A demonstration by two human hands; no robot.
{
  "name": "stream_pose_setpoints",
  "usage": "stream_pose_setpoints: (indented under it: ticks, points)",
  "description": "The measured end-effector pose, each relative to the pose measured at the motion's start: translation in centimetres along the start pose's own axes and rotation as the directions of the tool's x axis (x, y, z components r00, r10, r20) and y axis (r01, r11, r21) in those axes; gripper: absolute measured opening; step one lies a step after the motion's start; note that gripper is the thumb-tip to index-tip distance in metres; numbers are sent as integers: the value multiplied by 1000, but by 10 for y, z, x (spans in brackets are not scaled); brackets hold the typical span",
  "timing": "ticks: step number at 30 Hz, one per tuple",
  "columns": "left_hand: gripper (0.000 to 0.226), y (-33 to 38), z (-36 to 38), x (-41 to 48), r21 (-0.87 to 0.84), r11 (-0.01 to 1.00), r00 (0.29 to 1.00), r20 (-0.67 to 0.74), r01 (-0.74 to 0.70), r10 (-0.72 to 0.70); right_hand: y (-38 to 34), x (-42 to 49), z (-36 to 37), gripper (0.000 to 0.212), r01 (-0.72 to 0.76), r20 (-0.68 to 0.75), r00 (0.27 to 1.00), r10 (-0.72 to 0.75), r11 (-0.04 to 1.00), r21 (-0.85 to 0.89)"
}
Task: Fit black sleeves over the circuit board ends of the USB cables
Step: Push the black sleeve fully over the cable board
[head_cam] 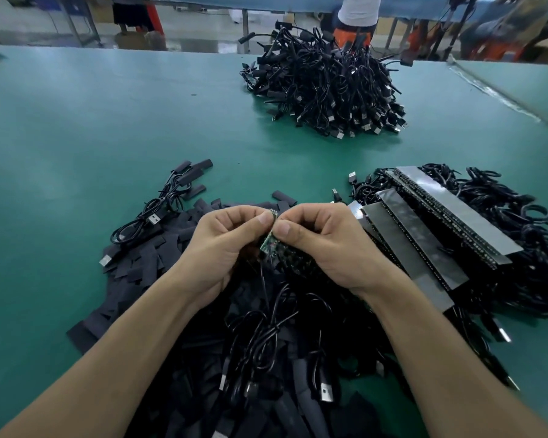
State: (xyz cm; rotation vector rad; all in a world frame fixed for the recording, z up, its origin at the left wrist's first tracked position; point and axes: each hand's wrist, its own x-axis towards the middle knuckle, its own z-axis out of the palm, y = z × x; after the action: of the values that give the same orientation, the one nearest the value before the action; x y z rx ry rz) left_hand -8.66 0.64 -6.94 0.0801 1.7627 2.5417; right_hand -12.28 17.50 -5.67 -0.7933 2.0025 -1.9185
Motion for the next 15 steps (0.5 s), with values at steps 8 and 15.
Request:
stream_pose_setpoints:
  ticks: [8,15]
  points:
    - [16,7,0,4,-59,990,981,-150,-131,120,-20,-6,-12,27,-226,-161,973,162,560,-797]
    - [32,30,-18,9,256,941,895,-329,-223,302,-24,-7,10,28,-146,-144,989,35,396,-906]
